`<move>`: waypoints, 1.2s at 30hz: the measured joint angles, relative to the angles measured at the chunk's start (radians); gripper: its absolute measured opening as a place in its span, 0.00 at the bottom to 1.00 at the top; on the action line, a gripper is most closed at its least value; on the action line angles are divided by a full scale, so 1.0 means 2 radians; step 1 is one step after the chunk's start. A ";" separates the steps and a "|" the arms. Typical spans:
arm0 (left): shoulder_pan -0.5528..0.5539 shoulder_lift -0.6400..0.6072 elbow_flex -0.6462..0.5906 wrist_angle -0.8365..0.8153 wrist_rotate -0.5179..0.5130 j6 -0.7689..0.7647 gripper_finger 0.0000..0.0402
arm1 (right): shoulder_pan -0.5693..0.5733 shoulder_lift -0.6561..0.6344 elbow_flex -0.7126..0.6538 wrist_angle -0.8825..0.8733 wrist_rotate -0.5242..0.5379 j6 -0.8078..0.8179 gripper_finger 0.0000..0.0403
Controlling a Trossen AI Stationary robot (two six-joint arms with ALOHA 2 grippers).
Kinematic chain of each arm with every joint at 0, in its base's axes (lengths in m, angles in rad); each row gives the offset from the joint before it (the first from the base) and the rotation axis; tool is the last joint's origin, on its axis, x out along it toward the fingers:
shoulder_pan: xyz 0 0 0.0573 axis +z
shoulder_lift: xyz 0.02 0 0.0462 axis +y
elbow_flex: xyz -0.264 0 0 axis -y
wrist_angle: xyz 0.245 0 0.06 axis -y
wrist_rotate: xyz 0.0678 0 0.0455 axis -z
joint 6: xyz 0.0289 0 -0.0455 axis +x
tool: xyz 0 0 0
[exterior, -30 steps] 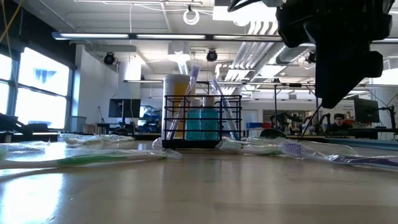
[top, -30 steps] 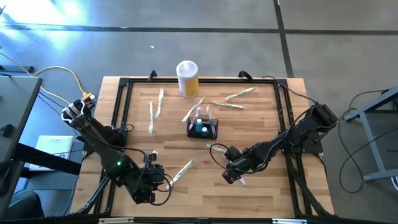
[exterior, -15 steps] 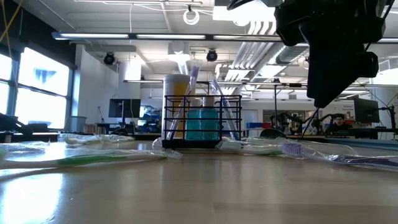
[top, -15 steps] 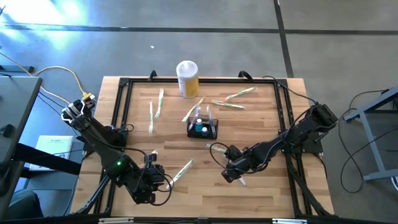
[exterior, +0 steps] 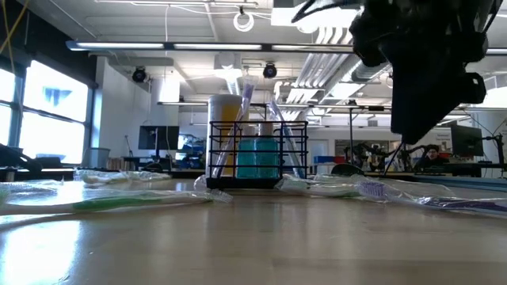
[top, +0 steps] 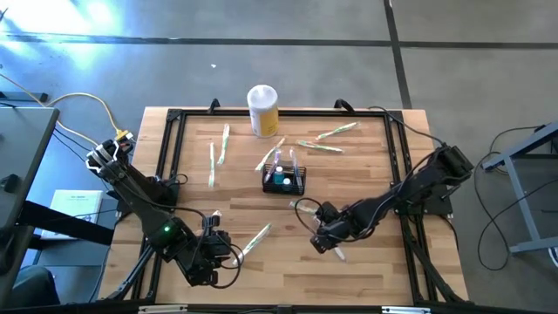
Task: Pick & Place toothbrushing station
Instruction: Put the purple toothbrush into the left section wire organizer
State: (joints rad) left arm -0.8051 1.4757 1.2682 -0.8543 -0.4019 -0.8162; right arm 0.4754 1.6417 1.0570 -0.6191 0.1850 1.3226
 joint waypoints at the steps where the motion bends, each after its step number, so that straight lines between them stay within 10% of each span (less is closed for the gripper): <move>1: 0.000 0.000 0.000 0.000 0.000 0.000 0.34 | 0.000 0.000 -0.006 0.001 -0.001 0.005 0.30; 26: 0.000 0.000 0.000 0.000 -0.001 0.000 0.34 | 0.000 0.008 -0.036 0.050 -0.015 0.034 0.31; 36: 0.000 0.000 0.000 0.002 -0.004 -0.002 0.34 | 0.001 0.027 -0.035 0.039 -0.027 0.047 0.51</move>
State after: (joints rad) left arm -0.8055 1.4750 1.2682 -0.8502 -0.4108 -0.8196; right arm 0.4774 1.6955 0.9863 -0.5405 0.1314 1.4174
